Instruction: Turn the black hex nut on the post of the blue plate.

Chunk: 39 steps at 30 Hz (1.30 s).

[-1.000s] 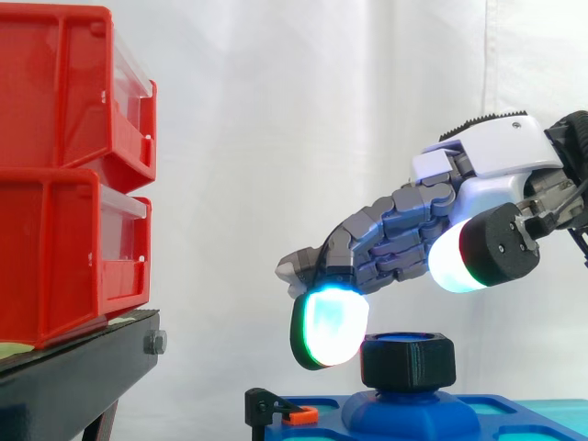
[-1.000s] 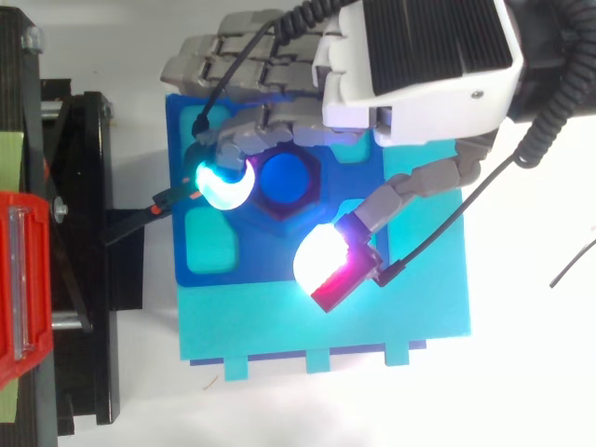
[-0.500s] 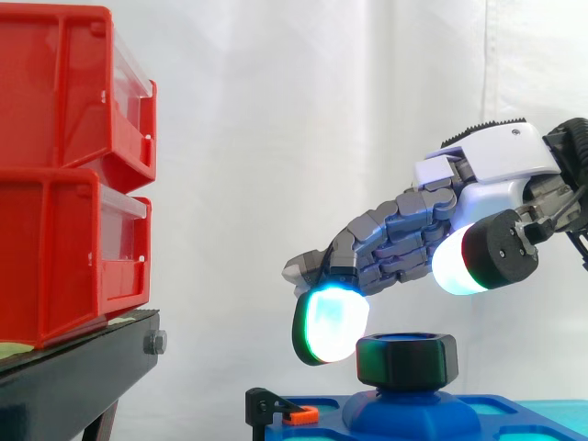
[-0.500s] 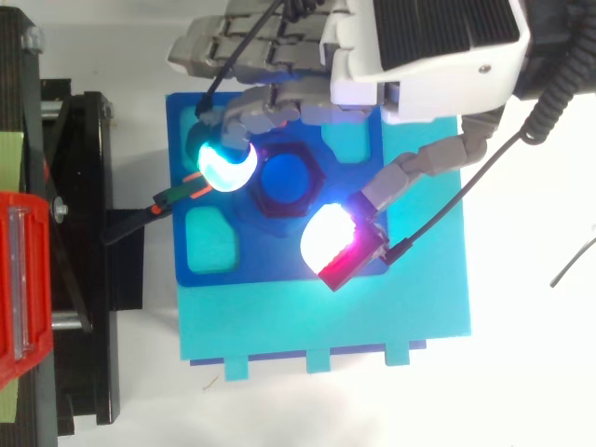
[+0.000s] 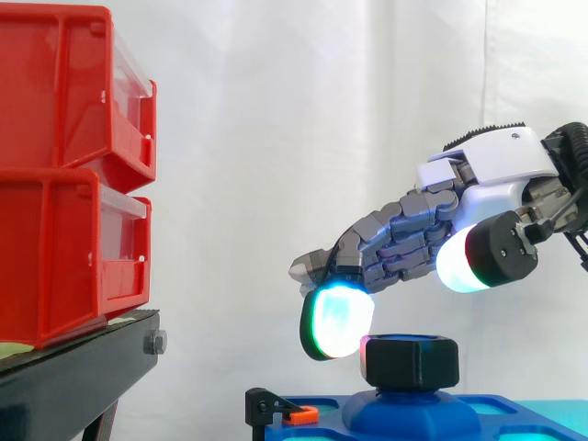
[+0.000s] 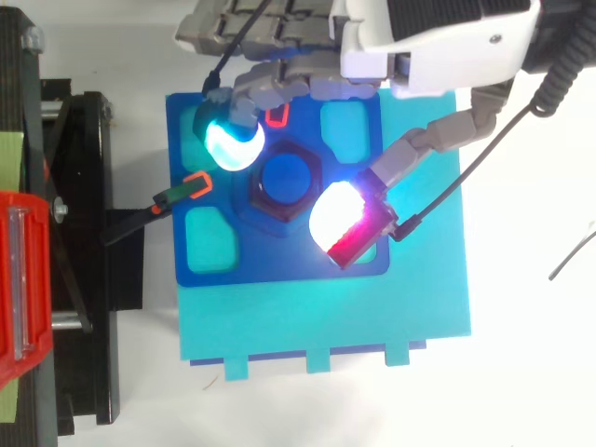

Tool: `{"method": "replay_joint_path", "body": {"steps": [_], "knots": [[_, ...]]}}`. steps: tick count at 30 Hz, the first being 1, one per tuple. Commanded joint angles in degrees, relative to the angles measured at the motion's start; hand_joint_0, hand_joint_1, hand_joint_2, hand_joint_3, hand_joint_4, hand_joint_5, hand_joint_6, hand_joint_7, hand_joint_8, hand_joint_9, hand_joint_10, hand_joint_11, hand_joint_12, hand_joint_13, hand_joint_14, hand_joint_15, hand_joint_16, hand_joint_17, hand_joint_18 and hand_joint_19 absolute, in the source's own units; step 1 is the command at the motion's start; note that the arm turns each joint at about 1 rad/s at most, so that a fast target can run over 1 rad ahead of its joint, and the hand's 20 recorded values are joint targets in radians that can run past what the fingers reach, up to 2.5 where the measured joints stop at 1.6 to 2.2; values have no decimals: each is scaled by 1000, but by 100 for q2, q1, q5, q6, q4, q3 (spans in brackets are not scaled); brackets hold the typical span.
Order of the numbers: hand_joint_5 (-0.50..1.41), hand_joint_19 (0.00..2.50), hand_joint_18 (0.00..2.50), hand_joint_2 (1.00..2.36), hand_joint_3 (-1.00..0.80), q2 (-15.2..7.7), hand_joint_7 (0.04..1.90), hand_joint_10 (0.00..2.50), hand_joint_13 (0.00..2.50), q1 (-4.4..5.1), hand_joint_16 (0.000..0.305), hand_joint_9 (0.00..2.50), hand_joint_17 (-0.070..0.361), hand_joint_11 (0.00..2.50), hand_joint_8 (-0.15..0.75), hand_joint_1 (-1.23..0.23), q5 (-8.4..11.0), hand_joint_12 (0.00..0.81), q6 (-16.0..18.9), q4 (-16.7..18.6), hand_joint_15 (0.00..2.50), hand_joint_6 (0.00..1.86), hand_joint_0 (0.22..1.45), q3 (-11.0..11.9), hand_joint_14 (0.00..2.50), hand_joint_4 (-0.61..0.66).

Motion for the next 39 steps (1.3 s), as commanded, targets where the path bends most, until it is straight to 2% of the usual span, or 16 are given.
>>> {"method": "replay_joint_path", "body": {"steps": [1, 12, 20, 28, 39], "knots": [[-238, 0, 0, 1000, -500, -1, 855, 0, 0, -18, 45, 0, 100, 0, 164, -453, -17, 303, -1, 6, 0, 503, 444, 3, 0, 212], [-237, 0, 0, 1000, -500, 8, 852, 0, 0, -70, 44, 0, 100, 0, 164, -452, -202, 302, -1, -29, 0, 503, 444, 12, 0, 215], [-236, 0, 0, 1000, -500, 78, 851, 0, 0, -79, 44, 0, 100, 0, 163, -453, -219, 303, -80, -100, 0, 503, 444, 21, 0, 213], [-236, 0, 0, 1000, -500, 201, 855, 0, 0, -88, 44, 0, 100, 0, 164, -452, -211, 301, -229, -434, 0, 503, 445, 21, 0, 216], [-236, 0, 0, 1000, -500, 210, 855, 0, 0, -88, 44, 0, 99, 0, 164, -451, -219, 300, -256, -715, 0, 503, 446, 12, 0, 214]]}}
